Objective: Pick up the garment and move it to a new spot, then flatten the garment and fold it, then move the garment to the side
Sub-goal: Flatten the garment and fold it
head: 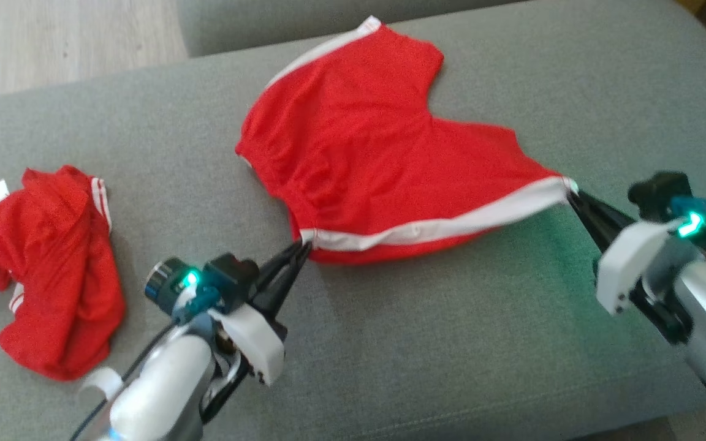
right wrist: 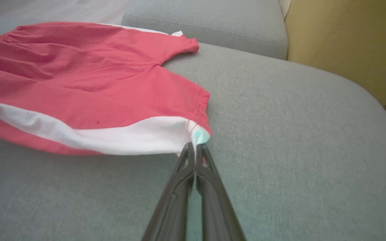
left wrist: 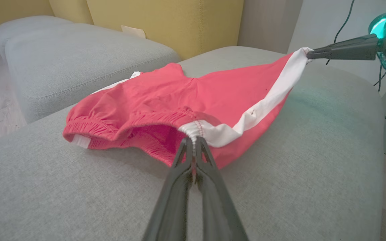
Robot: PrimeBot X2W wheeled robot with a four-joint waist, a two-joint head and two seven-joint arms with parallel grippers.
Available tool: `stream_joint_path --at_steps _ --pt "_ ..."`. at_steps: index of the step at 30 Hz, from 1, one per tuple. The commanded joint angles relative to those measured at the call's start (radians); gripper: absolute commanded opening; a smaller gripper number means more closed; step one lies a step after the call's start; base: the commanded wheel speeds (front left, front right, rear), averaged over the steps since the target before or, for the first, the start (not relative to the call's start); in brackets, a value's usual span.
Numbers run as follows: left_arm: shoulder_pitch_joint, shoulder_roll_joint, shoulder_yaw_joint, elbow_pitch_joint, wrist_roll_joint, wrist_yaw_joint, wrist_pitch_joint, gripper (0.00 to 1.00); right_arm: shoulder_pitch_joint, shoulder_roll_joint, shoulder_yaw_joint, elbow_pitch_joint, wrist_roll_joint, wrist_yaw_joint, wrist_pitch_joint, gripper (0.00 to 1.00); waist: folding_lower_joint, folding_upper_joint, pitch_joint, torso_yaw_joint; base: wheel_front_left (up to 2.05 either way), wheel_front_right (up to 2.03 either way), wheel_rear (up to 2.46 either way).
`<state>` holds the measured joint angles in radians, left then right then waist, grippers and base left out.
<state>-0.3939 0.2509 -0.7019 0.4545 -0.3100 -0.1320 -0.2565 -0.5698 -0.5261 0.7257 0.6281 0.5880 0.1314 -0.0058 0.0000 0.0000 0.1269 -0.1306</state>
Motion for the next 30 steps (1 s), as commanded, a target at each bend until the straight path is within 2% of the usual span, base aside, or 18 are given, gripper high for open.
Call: stream_joint_path --at_steps 1,8,14,19,23,30 --pt "-0.022 0.028 0.03 -0.035 0.004 0.001 -0.005 0.0 0.012 -0.04 0.003 -0.035 0.015 -0.001 0.006 0.0 0.0 0.0 -0.017 0.0 0.0 0.0 0.0" --pt "0.072 0.026 0.004 -0.065 0.009 0.002 -0.005 0.0 0.119 -0.131 0.02 -0.149 0.079 -0.001 0.096 0.0 0.0 0.0 -0.079 -0.006 0.0 0.0 0.0" --pt "0.159 0.034 -0.023 -0.111 0.001 0.009 0.0 0.0 0.221 -0.227 0.021 -0.285 0.144 -0.001 0.215 0.0 0.0 0.0 -0.124 -0.01 0.0 0.0 0.0" --pt "0.211 0.052 -0.035 -0.188 -0.011 0.021 0.03 0.0 0.294 -0.296 -0.026 -0.401 0.186 -0.001 0.295 0.0 0.0 0.0 -0.132 -0.007 0.0 0.0 0.0" --pt "0.198 0.059 -0.024 -0.24 -0.015 0.035 0.049 0.0 0.306 -0.308 -0.096 -0.444 0.157 -0.001 0.314 0.0 0.0 0.0 -0.119 0.007 0.0 0.0 0.0" --pt "0.114 0.046 0.004 -0.267 -0.023 0.048 0.07 0.0 0.224 -0.267 -0.169 -0.479 0.069 -0.001 0.343 0.0 0.0 0.0 -0.06 0.03 0.0 0.0 0.0"
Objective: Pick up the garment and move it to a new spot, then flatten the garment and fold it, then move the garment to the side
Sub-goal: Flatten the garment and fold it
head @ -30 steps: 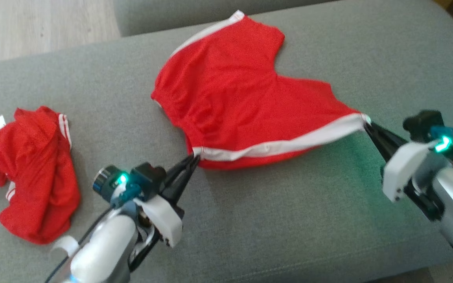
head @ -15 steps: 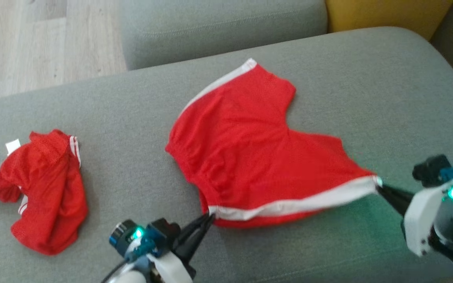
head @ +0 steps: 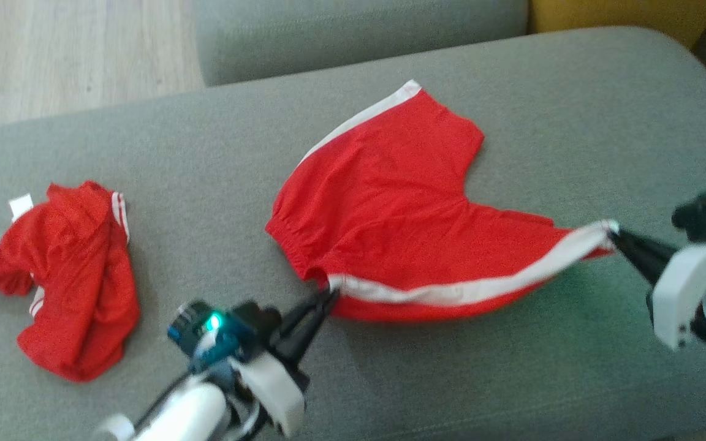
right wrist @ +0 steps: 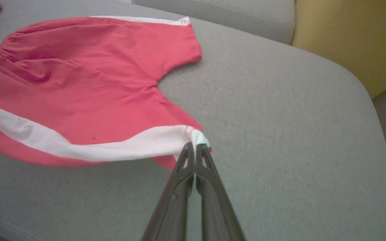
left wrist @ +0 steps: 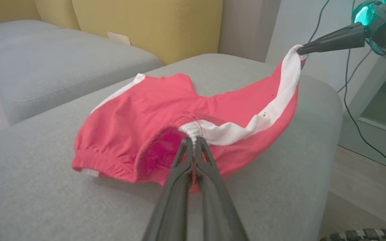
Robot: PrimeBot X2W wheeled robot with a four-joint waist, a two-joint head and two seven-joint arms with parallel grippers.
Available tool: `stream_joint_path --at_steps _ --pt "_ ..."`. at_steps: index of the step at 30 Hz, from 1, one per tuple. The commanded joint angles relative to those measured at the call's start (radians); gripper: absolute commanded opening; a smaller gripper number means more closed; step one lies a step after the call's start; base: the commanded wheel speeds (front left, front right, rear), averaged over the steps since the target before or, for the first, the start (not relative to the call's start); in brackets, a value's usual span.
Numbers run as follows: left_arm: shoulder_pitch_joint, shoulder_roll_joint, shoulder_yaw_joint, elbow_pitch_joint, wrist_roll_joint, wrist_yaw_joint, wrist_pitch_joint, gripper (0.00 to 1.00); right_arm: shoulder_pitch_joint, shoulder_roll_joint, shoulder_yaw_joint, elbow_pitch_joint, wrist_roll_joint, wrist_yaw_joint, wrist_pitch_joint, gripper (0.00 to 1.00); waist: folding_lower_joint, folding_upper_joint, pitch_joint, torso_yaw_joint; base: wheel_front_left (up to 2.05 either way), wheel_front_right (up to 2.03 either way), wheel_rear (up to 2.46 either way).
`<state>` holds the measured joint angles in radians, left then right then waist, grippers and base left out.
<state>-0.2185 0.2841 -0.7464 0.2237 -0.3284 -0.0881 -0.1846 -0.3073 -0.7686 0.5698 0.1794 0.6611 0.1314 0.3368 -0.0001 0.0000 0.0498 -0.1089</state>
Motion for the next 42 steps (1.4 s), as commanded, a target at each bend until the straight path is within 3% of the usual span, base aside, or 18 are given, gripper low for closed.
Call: stream_joint_path --at_steps 1,13,26,42 --pt "-0.078 0.01 0.053 -0.036 -0.005 0.004 0.001 0.0 -0.06 -0.017 -0.018 -0.031 -0.015 -0.001 0.003 0.0 0.0001 0.0 0.029 0.014 0.0 0.0 0.0" --pt "-0.297 -0.055 0.085 0.04 -0.006 0.0 0.009 0.0 -0.386 0.019 0.026 0.049 -0.131 -0.001 -0.008 0.0 0.0001 0.0 0.192 0.109 0.0 0.0 0.0" --pt "-0.544 -0.176 0.075 0.287 -0.007 -0.012 -0.031 0.0 -0.796 0.056 0.265 0.344 -0.174 -0.001 -0.081 0.0 0.0001 0.0 0.367 0.224 0.0 0.0 0.0" --pt "-0.601 -0.227 0.053 0.393 -0.021 -0.006 -0.076 0.0 -0.971 0.112 0.438 0.637 -0.118 -0.001 -0.217 0.0 0.0001 0.0 0.427 0.31 0.0 0.0 0.0"
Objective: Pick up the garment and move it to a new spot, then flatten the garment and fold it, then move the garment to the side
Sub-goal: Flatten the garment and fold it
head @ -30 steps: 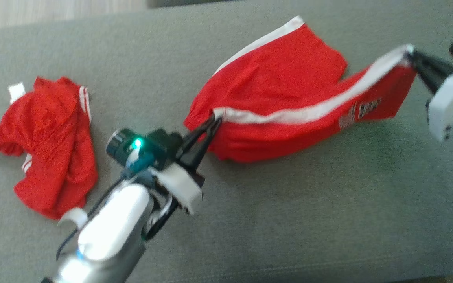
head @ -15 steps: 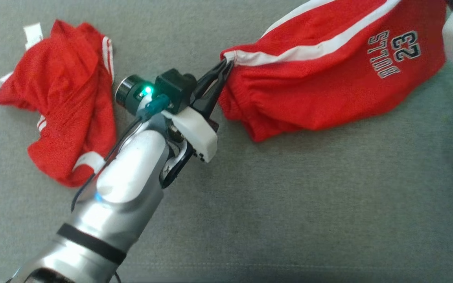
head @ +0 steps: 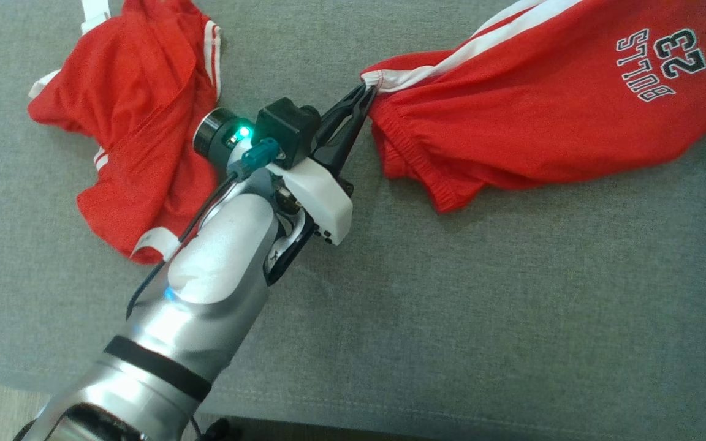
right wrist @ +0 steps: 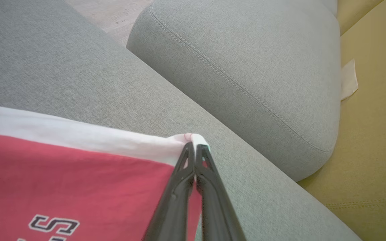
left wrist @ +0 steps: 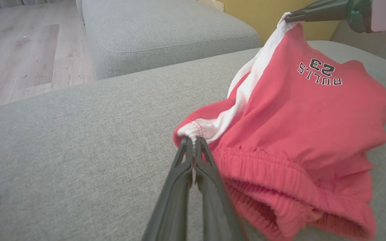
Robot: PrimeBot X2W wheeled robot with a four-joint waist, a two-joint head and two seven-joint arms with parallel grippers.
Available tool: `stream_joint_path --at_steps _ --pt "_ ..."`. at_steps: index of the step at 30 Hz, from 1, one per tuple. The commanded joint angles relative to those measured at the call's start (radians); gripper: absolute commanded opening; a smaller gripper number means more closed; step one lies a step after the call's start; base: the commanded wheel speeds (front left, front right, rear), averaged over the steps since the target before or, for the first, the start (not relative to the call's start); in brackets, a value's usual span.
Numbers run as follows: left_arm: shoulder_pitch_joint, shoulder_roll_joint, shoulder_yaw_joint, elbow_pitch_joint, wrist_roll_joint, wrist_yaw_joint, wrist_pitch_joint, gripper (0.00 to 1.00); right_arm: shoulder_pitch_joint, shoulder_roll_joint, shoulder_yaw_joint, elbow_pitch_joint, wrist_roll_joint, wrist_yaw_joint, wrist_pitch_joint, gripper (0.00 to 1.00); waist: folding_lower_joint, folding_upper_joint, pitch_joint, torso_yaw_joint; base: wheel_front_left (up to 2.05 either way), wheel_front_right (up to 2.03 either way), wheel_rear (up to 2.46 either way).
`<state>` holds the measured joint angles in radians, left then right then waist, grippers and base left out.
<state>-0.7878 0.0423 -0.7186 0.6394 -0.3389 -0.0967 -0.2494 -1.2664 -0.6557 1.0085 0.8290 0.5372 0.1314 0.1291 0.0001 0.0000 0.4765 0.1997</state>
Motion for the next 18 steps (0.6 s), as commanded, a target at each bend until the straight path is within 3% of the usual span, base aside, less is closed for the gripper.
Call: stream_joint_path --at_steps 1,3,4,5,7,18 --pt "-0.032 0.014 0.025 -0.022 -0.011 0.003 -0.011 0.0 -0.017 0.004 0.009 0.0 0.009 -0.001 -0.017 0.0 -0.0001 0.0 0.001 0.003 0.0 0.0 0.0" --pt "-0.032 0.013 0.024 -0.02 -0.01 0.005 -0.012 0.0 -0.026 0.015 0.027 0.026 0.016 -0.001 -0.03 0.0 -0.0001 0.0 0.002 0.003 0.0 0.0 0.0" --pt "-0.031 0.013 0.024 -0.019 -0.008 0.006 -0.012 0.0 -0.031 0.02 0.032 0.041 0.019 -0.001 -0.041 0.62 -0.0001 0.0 0.0 0.002 0.0 0.0 0.0" --pt "-0.03 0.013 0.024 -0.018 -0.005 0.009 -0.012 0.0 -0.032 0.029 0.032 0.058 0.027 -0.001 -0.049 1.0 -0.0001 0.0 -0.003 -0.001 0.0 0.0 0.0" --pt "-0.024 0.012 0.028 -0.017 0.002 0.017 -0.012 1.0 -0.031 0.046 0.035 0.09 0.038 -0.001 -0.068 1.0 -0.0001 0.0 -0.014 -0.009 0.0 0.0 0.0" --pt "0.049 0.033 0.092 -0.036 0.012 0.057 -0.012 1.0 0.034 0.115 -0.021 0.181 0.141 -0.001 -0.232 1.0 -0.0001 0.0 -0.145 -0.079 0.0 0.0 0.0"
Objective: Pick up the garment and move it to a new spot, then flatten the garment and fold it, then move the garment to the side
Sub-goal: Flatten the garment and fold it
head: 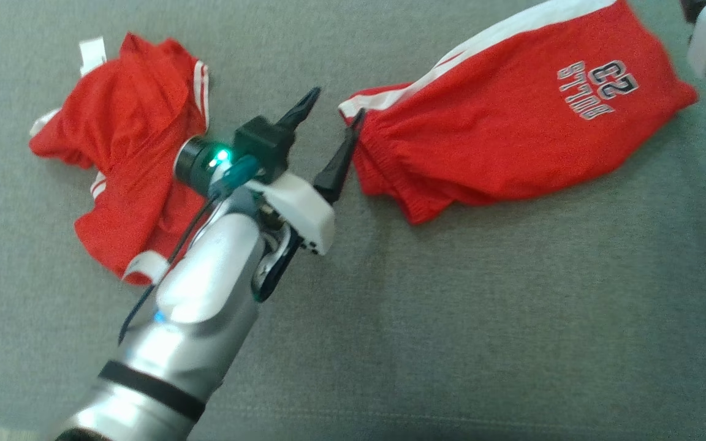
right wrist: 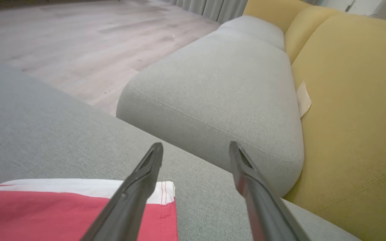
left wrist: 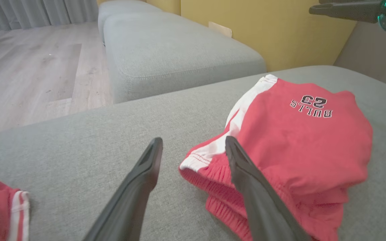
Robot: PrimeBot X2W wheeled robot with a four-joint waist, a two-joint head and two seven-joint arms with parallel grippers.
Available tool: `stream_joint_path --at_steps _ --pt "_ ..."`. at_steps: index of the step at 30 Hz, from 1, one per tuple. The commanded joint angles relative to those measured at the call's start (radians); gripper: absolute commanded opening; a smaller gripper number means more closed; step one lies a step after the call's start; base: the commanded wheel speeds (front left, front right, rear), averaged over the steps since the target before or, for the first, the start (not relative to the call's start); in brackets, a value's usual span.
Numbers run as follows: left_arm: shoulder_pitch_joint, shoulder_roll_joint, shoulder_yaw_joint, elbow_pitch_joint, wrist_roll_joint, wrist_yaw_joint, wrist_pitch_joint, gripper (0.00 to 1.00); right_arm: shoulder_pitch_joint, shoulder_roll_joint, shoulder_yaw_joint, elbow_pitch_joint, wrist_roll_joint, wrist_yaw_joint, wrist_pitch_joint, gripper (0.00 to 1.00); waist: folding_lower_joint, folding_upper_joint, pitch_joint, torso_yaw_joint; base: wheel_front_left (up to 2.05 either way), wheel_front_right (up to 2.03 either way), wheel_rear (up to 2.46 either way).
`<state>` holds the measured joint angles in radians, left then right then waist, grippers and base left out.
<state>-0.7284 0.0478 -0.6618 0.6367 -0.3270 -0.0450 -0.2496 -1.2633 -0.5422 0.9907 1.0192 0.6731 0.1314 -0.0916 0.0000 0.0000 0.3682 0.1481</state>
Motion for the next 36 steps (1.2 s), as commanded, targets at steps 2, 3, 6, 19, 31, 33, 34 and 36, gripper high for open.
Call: stream_joint_path --at_steps 2,3,6,19,31,33,34,36 --pt "0.014 0.035 0.063 -0.052 -0.004 0.017 -0.012 1.0 0.053 0.013 -0.018 -0.01 0.024 -0.001 -0.056 1.0 0.0 0.0 -0.069 -0.044 0.0 0.0 0.0" --pt "0.026 0.038 0.079 -0.065 -0.007 0.024 -0.012 1.0 0.065 0.02 -0.025 -0.01 0.032 -0.001 -0.077 1.0 0.0 0.0 -0.082 -0.052 0.0 0.0 0.0" --pt "0.065 0.045 0.126 -0.112 -0.013 0.04 -0.012 1.0 0.104 0.039 -0.057 -0.013 0.057 -0.001 -0.126 1.0 0.0 0.0 -0.121 -0.072 0.0 0.0 0.0" --pt "0.344 0.037 0.319 -0.372 0.008 0.078 -0.012 1.0 0.441 0.12 -0.444 -0.266 -0.034 -0.001 -0.17 1.0 0.0 0.0 -0.259 -0.148 0.0 0.0 0.0" --pt "0.58 0.007 0.384 -0.515 0.071 0.041 -0.012 1.0 0.95 0.36 -0.858 -0.592 -0.324 -0.001 -0.17 1.0 0.0 0.0 -0.329 -0.164 0.0 0.0 0.0" --pt "0.602 0.005 0.388 -0.522 0.075 0.038 -0.012 1.0 0.994 0.389 -0.886 -0.623 -0.353 -0.001 -0.161 1.0 0.0 0.0 -0.33 -0.164 0.0 0.0 0.0" --pt "0.607 0.004 0.39 -0.525 0.077 0.036 -0.012 1.0 1.009 0.399 -0.895 -0.639 -0.367 -0.001 -0.153 1.0 0.0 0.0 -0.329 -0.163 0.0 0.0 0.0" --pt "0.61 0.003 0.391 -0.531 0.081 0.033 -0.012 1.0 1.029 0.414 -0.91 -0.669 -0.389 -0.001 -0.135 1.0 0.0 0.0 -0.319 -0.158 0.0 0.0 0.0"
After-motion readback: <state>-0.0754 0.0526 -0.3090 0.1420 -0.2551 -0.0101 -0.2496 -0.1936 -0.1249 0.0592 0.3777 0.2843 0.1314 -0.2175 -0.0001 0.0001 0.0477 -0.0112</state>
